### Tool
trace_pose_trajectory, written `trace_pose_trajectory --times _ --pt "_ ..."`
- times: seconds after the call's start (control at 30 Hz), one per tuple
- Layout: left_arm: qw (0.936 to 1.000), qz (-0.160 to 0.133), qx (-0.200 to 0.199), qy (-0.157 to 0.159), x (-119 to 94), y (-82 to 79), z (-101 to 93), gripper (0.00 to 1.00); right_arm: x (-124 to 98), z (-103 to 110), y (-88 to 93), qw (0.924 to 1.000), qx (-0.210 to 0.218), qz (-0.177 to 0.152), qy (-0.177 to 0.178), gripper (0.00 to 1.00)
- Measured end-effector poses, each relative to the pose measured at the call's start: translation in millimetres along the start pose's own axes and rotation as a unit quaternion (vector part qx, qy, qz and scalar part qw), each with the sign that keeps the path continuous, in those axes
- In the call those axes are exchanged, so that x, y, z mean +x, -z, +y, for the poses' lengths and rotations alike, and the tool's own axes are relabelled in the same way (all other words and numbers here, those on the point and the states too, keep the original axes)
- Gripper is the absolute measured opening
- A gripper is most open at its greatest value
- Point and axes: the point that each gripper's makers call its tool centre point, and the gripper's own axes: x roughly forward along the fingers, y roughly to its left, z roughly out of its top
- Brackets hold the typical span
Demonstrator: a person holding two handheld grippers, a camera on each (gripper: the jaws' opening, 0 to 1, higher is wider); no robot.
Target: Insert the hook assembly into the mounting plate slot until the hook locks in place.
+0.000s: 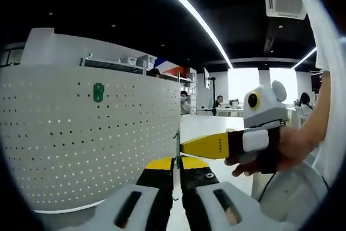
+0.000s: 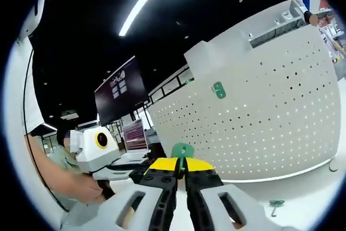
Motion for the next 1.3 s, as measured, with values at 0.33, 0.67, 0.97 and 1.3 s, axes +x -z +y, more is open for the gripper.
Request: trace_pose_trajectory --times 0.33,0.67,0.97,1.3 --pt "1.0000 0.000 0.001 -0.005 0 0.9 0.8 0.03 0 0 -0.4 1.0000 -0.001 0.004 0.006 0.01" --pt "0.9999 0.012 0.006 0.001 2 1.8 -1.5 0.07 -2 -1 0.7 0.9998 -0.005 0.013 0.010 0.01" --pt "0.9996 0.019 0.021 -0.003 2 5.8 1.5 0.37 -2 0 2.9 0.9998 0.001 0.017 0.009 0.01" --pt "0.9991 0.026 0.029 -0.019 5 10.4 8.7 0.75 -2 1 3.4 0.9998 0.004 0.019 0.004 0.01"
